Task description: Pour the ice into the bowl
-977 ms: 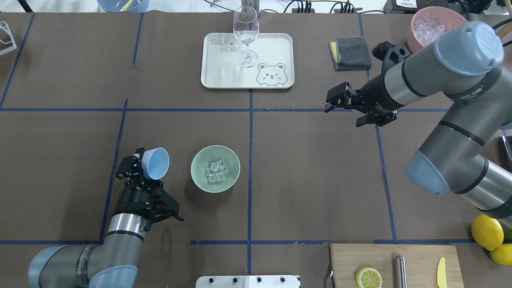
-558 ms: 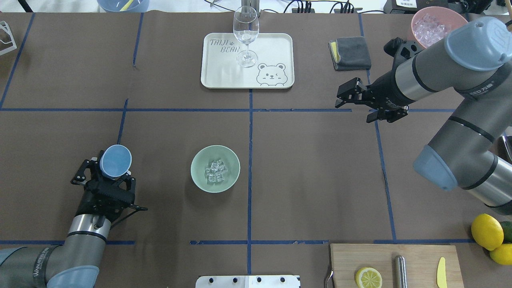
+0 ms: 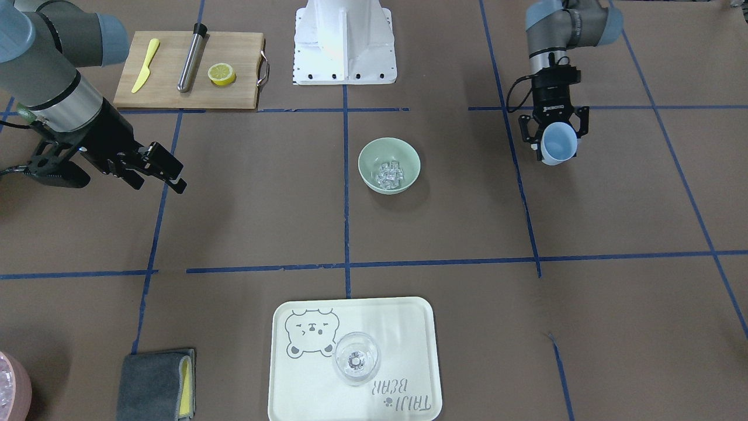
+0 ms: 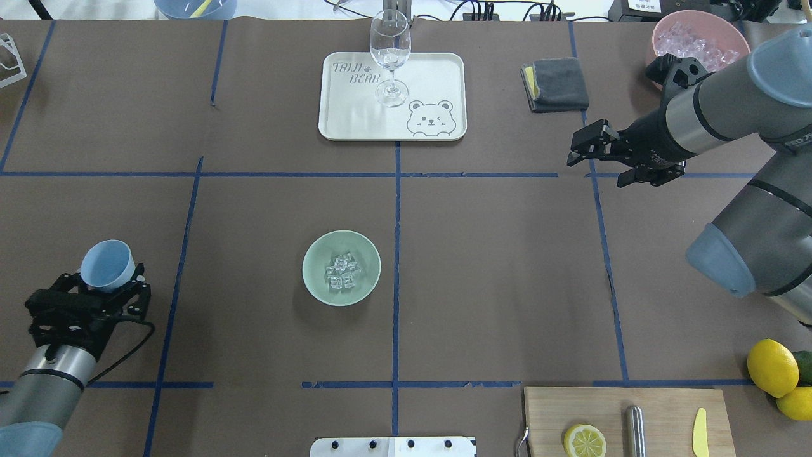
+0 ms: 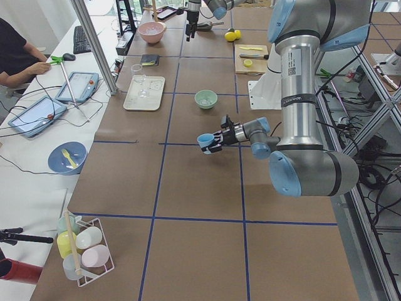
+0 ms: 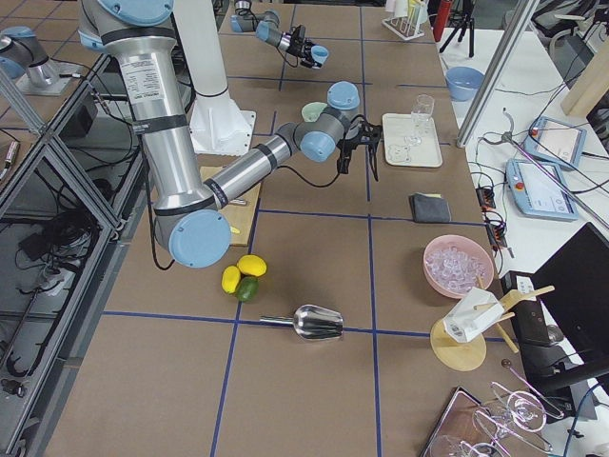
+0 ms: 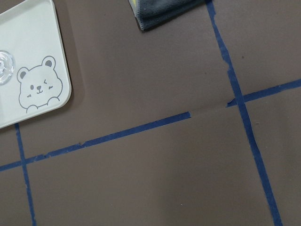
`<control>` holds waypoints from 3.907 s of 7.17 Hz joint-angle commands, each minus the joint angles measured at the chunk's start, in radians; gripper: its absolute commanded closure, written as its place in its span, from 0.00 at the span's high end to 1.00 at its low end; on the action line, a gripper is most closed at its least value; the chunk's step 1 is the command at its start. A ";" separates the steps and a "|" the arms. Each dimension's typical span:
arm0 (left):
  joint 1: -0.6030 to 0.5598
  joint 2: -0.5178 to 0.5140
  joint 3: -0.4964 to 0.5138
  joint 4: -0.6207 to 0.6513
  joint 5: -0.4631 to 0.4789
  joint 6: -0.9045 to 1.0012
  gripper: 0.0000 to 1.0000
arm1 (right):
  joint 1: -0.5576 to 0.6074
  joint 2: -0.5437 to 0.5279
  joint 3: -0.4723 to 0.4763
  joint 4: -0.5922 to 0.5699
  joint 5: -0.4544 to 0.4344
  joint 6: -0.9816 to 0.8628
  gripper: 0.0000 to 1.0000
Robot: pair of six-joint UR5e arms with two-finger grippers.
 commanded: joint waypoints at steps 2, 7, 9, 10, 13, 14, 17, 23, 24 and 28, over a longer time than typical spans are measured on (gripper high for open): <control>0.000 0.067 0.173 -0.345 0.050 -0.034 0.00 | 0.001 0.000 0.004 0.001 0.000 0.001 1.00; -0.038 0.018 0.271 -0.459 0.087 -0.011 0.00 | 0.000 0.001 0.005 0.003 0.000 0.007 1.00; -0.086 -0.024 0.280 -0.456 0.087 0.080 0.00 | 0.000 0.001 0.014 0.001 0.000 0.011 1.00; -0.101 -0.056 0.327 -0.456 0.084 0.081 0.00 | 0.000 0.001 0.017 0.001 -0.002 0.011 1.00; -0.130 -0.074 0.346 -0.456 0.053 0.081 0.00 | 0.000 0.001 0.020 0.001 -0.002 0.011 1.00; -0.144 -0.085 0.346 -0.456 0.031 0.081 0.00 | 0.000 0.001 0.020 0.001 -0.002 0.011 1.00; -0.157 -0.098 0.354 -0.456 0.009 0.079 0.06 | -0.002 0.003 0.022 0.001 -0.003 0.013 1.00; -0.161 -0.099 0.367 -0.465 -0.013 0.081 0.74 | -0.004 0.004 0.036 0.001 0.006 0.037 1.00; -0.158 -0.099 0.372 -0.468 -0.020 0.082 0.90 | -0.004 0.004 0.043 0.000 0.007 0.039 1.00; -0.161 -0.084 0.372 -0.776 -0.082 0.393 1.00 | -0.010 0.004 0.050 0.001 0.007 0.059 1.00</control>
